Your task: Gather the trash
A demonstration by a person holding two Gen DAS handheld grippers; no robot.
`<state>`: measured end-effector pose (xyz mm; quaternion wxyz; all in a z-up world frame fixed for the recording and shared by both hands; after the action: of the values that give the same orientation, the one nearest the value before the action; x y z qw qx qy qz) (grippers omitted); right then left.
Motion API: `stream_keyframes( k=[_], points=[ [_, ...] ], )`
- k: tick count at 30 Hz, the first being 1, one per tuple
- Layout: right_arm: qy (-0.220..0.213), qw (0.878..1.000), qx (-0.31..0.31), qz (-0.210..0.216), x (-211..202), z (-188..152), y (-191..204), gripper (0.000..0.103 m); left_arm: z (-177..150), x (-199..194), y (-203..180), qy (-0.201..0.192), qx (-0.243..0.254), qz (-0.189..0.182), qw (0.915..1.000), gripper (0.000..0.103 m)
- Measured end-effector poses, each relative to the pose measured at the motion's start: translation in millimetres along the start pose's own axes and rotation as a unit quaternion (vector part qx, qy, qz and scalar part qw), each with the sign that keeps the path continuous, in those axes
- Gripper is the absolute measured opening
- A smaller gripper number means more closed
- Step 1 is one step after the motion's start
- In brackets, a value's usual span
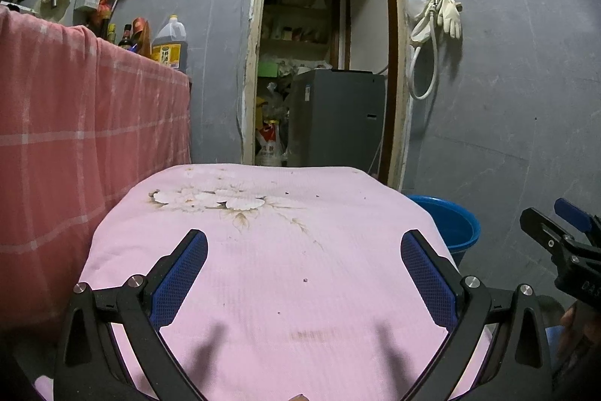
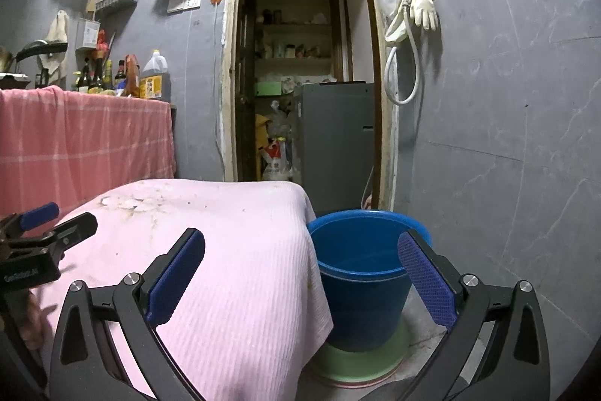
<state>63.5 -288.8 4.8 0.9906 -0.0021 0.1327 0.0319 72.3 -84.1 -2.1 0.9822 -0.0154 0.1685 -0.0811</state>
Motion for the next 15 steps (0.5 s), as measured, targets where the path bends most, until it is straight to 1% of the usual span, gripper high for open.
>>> stream_keyframes(
  k=[15],
  points=[
    [0.004,1.000,0.001,-0.001,0.4,-1.7,0.5,0.103,-2.3,-0.3,0.0,0.000,0.000,-0.001,1.0000,0.101]
  ],
)
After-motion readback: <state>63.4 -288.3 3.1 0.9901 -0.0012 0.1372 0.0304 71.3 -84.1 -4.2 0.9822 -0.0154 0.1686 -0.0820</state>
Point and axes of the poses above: each gripper's, at about its wrist camera, not at the fingertips, and x roughly the way its jaws point, y to its left, z to its top, the point moved 3 cm from there along x, roughly the way its jaws point, and after that the axes turned 4 degrees about y, right-handed, at the moved point
